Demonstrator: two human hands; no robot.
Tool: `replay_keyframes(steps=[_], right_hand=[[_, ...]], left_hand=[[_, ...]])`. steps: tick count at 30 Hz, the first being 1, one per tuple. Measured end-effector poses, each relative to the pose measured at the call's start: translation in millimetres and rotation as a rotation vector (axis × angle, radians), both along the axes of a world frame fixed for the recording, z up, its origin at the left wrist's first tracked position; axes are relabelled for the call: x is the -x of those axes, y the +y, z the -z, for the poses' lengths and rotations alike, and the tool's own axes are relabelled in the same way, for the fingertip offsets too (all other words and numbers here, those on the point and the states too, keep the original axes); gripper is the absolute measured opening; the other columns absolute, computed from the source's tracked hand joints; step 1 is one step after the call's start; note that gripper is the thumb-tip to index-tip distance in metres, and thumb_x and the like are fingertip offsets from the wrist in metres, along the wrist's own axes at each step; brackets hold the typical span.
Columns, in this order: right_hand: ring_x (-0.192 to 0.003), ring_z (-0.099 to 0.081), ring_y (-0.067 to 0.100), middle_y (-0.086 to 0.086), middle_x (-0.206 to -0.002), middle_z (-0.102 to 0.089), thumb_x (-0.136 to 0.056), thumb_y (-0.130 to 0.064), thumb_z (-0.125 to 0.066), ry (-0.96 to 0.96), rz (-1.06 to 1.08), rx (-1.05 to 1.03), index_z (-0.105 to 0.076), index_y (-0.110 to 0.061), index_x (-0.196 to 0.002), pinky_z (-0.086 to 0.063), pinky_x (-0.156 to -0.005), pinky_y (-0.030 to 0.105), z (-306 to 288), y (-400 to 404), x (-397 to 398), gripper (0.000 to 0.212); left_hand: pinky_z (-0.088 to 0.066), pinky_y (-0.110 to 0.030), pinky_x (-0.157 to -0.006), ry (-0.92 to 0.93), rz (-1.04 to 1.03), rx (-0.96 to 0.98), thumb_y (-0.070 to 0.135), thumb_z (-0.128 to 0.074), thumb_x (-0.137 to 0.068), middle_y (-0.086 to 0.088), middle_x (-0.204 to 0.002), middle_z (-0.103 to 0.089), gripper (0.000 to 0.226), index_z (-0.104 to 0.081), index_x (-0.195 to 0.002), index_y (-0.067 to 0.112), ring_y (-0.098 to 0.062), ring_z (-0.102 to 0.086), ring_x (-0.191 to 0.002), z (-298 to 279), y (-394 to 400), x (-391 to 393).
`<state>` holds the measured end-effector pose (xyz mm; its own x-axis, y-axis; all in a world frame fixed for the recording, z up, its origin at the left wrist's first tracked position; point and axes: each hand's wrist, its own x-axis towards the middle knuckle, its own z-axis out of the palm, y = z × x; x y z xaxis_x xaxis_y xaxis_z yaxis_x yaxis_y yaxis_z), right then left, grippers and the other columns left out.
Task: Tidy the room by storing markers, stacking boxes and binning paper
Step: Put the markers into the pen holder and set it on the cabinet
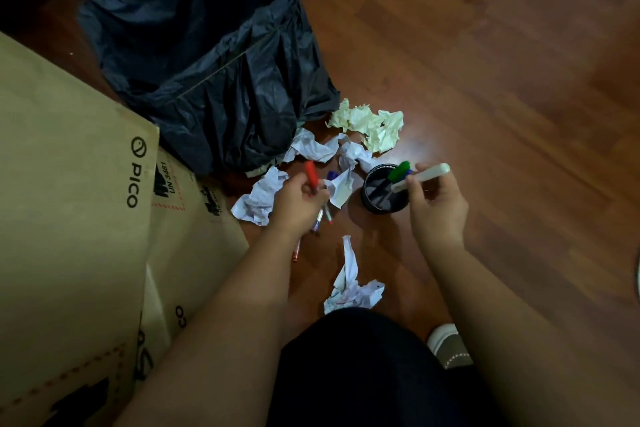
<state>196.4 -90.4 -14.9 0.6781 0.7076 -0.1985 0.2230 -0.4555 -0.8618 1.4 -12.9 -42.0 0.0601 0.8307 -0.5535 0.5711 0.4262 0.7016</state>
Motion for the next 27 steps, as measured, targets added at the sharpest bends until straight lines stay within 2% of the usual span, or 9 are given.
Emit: replay_keyframes(steps=[3,7,10,13,15,18,21,24,27], right_hand=[[-0.077,-0.065,0.006,-0.012,-0.082,-0.065,-0.091,-0.021,-0.064,0.015,-0.054,0.143,-0.064,-0.025,-0.104,-0.055,-0.075,0.028,12,1,-7,0.014],[-0.081,-0.058,0.007,-0.003,-0.102,-0.058,-0.090,-0.022,-0.064,0.092,0.014,0.131,-0.047,-0.021,-0.129,-0.053,-0.075,0.030,26,-9,-2,0.042],[-0.097,-0.056,0.020,0.005,-0.114,-0.054,-0.087,-0.016,-0.062,-0.105,0.015,0.047,-0.048,-0.018,-0.125,-0.050,-0.083,0.035,28,-28,9,0.041],[-0.085,-0.057,0.023,0.007,-0.095,-0.059,-0.082,-0.010,-0.053,-0.258,-0.349,-0.065,-0.057,-0.019,-0.101,-0.053,-0.073,0.042,28,-41,33,0.022],[-0.082,-0.058,0.027,0.009,-0.091,-0.059,-0.080,-0.015,-0.047,-0.241,-0.740,-0.046,-0.059,-0.017,-0.097,-0.053,-0.067,0.042,33,-37,52,0.021],[-0.106,-0.052,0.034,0.015,-0.118,-0.052,-0.088,-0.019,-0.049,-0.269,-1.216,0.279,-0.053,-0.017,-0.130,-0.049,-0.085,0.042,56,-11,74,0.042],[-0.120,-0.046,0.038,0.014,-0.135,-0.043,-0.096,-0.030,-0.044,-0.311,-1.275,0.540,-0.042,-0.028,-0.141,-0.045,-0.096,0.044,77,24,87,0.045],[-0.117,-0.052,0.036,0.013,-0.137,-0.047,-0.097,-0.039,-0.042,-0.416,-1.328,0.666,-0.027,-0.046,-0.144,-0.049,-0.088,0.043,89,45,92,0.050],[-0.113,-0.057,0.035,0.014,-0.133,-0.053,-0.097,-0.036,-0.043,-0.501,-1.398,0.773,-0.025,-0.038,-0.148,-0.051,-0.082,0.043,89,49,96,0.054]], left_hand=[[-0.052,-0.022,-0.075,-0.124,0.056,-0.081,0.032,-0.070,-0.082,0.015,-0.090,-0.069,0.009,-0.064,-0.089,0.035,0.000,-0.066,-0.085,-22,13,-33],[-0.046,-0.011,-0.073,-0.246,0.154,-0.094,0.019,-0.072,-0.085,0.003,-0.102,-0.072,0.030,-0.063,-0.114,0.022,0.002,-0.066,-0.084,-28,15,-70],[-0.047,-0.014,-0.088,-0.271,0.106,-0.058,0.023,-0.070,-0.089,0.005,-0.123,-0.064,0.045,-0.057,-0.131,0.019,0.000,-0.061,-0.104,-22,12,-63],[-0.048,-0.014,-0.081,-0.052,-0.060,-0.177,0.024,-0.060,-0.094,0.012,-0.110,-0.063,0.027,-0.062,-0.121,0.021,0.003,-0.060,-0.097,-10,9,-26],[-0.048,-0.023,-0.079,0.199,-0.001,-0.153,0.017,-0.056,-0.094,0.002,-0.106,-0.066,0.020,-0.067,-0.112,0.018,-0.016,-0.064,-0.100,2,4,0],[-0.041,-0.033,-0.101,0.459,0.301,0.039,0.010,-0.057,-0.091,-0.014,-0.135,-0.049,0.036,-0.061,-0.126,0.014,-0.031,-0.053,-0.121,29,-14,26],[-0.027,-0.037,-0.117,0.544,0.381,0.162,0.013,-0.053,-0.093,-0.018,-0.155,-0.014,0.051,-0.044,-0.144,0.015,-0.035,-0.029,-0.140,43,-28,32],[-0.025,-0.038,-0.117,0.584,0.507,0.218,0.014,-0.045,-0.096,-0.019,-0.154,-0.018,0.049,-0.041,-0.145,0.009,-0.035,-0.027,-0.139,47,-36,33],[-0.031,-0.037,-0.114,0.595,0.637,0.277,0.014,-0.050,-0.095,-0.017,-0.153,-0.014,0.055,-0.035,-0.148,0.006,-0.032,-0.037,-0.132,45,-44,38]])
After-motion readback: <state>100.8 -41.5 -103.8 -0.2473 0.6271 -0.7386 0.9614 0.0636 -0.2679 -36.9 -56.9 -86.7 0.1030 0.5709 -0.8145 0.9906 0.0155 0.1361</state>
